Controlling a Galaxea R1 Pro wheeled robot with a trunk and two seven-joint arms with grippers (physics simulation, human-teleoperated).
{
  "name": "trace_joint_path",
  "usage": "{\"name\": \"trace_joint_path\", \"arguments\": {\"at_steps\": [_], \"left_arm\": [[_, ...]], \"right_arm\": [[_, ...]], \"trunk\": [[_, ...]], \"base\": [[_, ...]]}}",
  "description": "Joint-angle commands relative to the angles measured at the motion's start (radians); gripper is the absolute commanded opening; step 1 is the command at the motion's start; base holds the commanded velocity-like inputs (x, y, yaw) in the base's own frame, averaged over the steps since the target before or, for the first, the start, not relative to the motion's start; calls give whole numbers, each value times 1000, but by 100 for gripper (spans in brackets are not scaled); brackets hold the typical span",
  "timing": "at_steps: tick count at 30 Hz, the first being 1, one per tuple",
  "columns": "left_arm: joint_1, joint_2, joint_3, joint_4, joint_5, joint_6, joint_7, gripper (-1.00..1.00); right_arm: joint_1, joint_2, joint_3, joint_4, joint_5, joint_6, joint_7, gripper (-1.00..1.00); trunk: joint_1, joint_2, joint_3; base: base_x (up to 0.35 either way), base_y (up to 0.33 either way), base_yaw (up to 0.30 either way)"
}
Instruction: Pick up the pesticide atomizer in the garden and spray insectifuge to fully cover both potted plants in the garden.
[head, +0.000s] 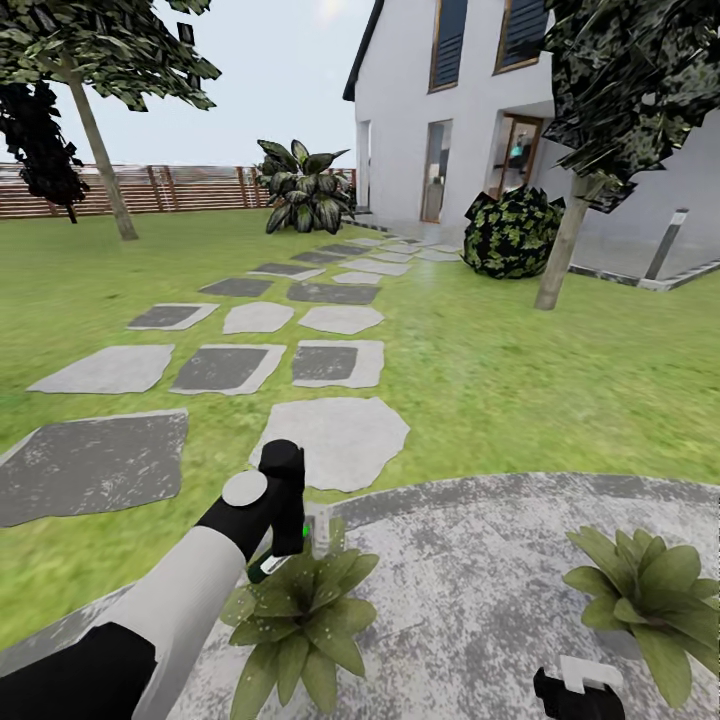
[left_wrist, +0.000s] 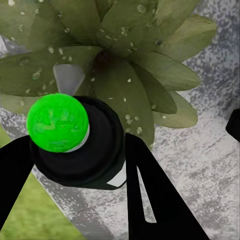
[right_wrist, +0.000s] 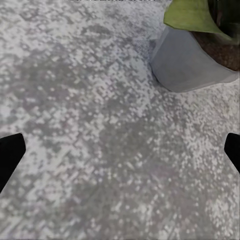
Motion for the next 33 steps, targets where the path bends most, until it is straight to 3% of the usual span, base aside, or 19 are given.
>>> {"name": "trace_joint_path", "arguments": {"at_steps": [1, 9, 18, 22, 25, 30, 33], "left_arm": [[-1, -2, -1, 0, -6, 14, -7, -100], [25, -2, -1, -1, -8, 47, -7, -100], [84, 21, -6, -11, -6, 47, -7, -100], [82, 7, -2, -15, -5, 49, -7, -100], [75, -35, -3, -18, -4, 81, -7, -100], [70, -29, -36, -24, -11, 80, -7, -100], [53, -31, -36, -29, -15, 63, -7, -100]], "right_arm": [[-1, 0, -8, 1, 10, -3, -2, 100], [-1, 0, -8, 2, 10, -4, -2, 100], [-1, 0, -8, 3, 12, -3, -1, 100], [-1, 0, -8, 3, 12, -3, -1, 100], [-1, 0, -8, 3, 12, -3, 0, 100], [5, 6, -5, 8, 7, -3, 0, 100], [22, 14, -5, 15, 6, -3, -1, 100]], "trunk": [[0, 0, -1], [0, 0, 0], [0, 0, 4], [0, 0, 5], [0, 0, 5], [0, 0, 5], [0, 0, 5]], "base": [[64, -214, 1], [25, -96, 41], [0, -2, 138], [0, 0, 7], [0, 0, 1], [0, 0, 0], [0, 0, 0]]}}
